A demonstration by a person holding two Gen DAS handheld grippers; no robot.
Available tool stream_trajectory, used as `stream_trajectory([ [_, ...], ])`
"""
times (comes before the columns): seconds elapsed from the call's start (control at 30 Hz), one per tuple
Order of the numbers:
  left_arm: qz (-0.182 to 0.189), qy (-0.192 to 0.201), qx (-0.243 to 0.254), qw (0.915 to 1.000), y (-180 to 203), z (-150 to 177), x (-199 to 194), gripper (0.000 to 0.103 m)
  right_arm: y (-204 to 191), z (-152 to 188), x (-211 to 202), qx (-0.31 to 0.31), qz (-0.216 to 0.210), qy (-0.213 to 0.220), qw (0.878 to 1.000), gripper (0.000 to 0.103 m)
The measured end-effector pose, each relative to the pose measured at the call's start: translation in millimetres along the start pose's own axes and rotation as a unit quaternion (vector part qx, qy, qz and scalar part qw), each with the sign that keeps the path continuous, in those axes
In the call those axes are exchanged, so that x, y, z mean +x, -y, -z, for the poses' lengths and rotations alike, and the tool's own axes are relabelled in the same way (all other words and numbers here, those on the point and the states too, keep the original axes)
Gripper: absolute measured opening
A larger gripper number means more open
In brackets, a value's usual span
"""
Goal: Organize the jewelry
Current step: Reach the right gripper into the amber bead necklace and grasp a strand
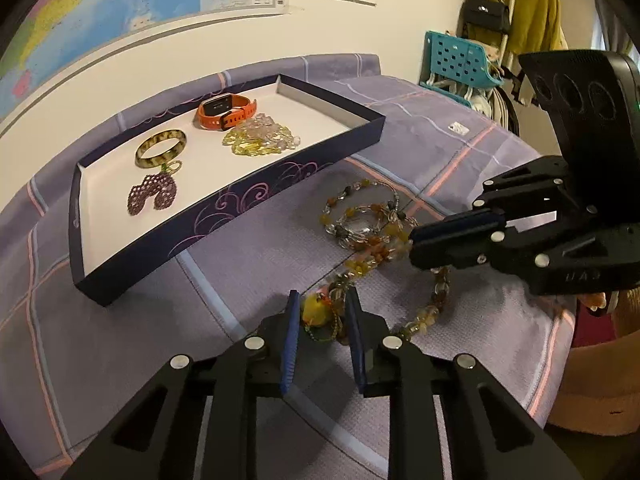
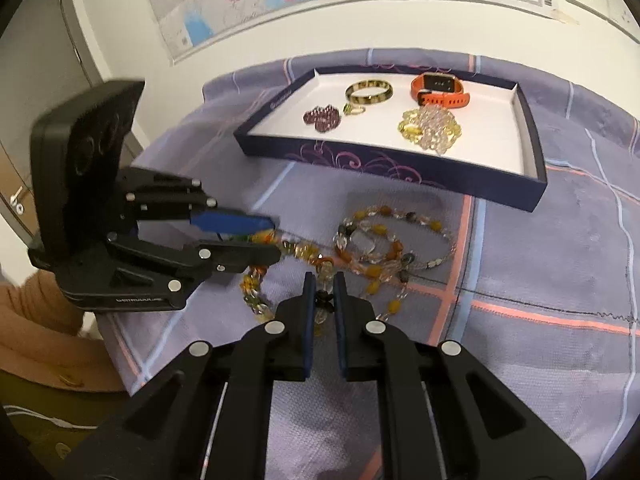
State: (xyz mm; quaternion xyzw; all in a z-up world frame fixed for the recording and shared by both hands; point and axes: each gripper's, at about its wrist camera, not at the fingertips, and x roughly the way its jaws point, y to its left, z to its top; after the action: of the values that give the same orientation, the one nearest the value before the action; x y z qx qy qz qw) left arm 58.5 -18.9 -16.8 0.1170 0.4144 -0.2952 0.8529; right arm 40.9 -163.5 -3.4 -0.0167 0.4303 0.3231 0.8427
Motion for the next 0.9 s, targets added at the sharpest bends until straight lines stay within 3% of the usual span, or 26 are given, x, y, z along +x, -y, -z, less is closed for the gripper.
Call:
stream_trajectory([
  [0.1,0.000,0.009,-0.011,0.9999,-4,0,-6,0.009,-1,-4,-8,0.003,-0.007,0.012,1.000,0.009],
  [0.27,0.004,0.014,-0.024,0.9996,-11,0,-12,0.009,-5,-14,-20,0.000,-0.012,0.033,0.999,0.009],
  [0.4,0.015,0.020,-0.022,0.9994,-10,2,-15,0.020,-6,-15,-23,0.001,-0.011,0.037,0.999,0.009],
  [0.53,0.016,0.024,-0.010,0.9995,-5,3,-15,0.024,-3,-15,-25,0.008,-0.012,0.039,0.999,0.009],
  [0.67,0.013,0.029,-0.005,0.9995,-6,5,-19,0.036,-2,-14,-27,0.009,-0.010,0.041,0.999,0.009],
  [0.87,-0.013,0.004,0.006,0.9999,-6,8,-7,0.037,0,-14,-25,0.012,-0.011,0.038,0.999,0.009],
  [0.9,-0.019,-0.004,0.009,0.9998,-5,8,-3,0.033,0,-14,-24,0.013,-0.012,0.037,0.999,0.009],
])
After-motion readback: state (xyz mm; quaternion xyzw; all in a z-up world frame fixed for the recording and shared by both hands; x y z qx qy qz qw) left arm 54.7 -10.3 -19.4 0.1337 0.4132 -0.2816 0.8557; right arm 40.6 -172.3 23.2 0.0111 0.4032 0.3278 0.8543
